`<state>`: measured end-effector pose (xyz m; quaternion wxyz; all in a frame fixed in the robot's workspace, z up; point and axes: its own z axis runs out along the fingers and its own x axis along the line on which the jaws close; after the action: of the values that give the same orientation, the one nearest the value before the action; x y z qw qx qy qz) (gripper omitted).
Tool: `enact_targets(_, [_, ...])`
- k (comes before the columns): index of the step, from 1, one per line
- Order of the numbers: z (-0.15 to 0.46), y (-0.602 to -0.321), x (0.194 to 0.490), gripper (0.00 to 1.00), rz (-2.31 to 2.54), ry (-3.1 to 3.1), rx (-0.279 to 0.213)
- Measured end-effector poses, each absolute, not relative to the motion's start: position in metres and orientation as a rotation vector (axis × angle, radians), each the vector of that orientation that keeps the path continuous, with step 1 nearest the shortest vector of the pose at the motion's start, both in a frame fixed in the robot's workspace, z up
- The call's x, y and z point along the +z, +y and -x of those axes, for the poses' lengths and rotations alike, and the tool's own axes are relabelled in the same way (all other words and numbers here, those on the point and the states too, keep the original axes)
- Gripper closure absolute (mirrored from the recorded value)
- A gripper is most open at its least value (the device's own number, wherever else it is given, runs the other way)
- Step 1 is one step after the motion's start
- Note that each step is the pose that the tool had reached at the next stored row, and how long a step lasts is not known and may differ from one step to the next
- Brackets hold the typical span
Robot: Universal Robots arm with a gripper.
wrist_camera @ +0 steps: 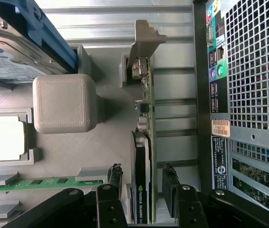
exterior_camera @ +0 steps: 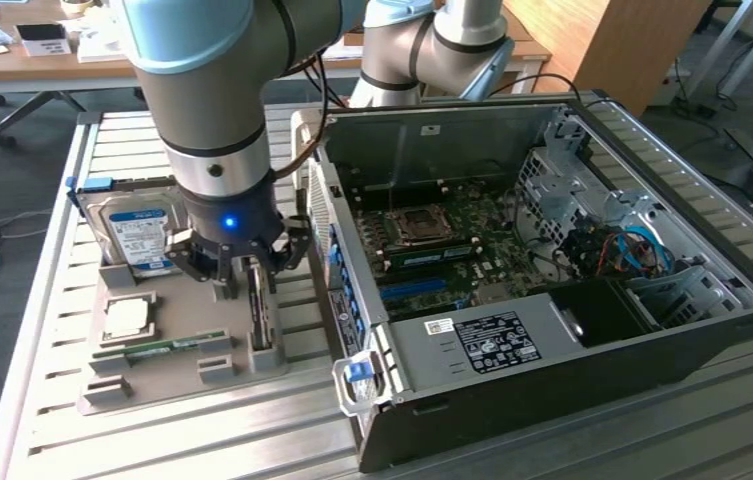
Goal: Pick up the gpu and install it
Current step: 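Pick up the gpu and move the gpu toward the slot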
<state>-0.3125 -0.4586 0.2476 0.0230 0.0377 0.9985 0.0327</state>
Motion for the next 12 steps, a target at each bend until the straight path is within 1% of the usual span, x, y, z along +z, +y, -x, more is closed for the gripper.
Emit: enact_targets(12, [0.3124,-0.4586,0.2405,0.53,-0.117,3.092,0.101])
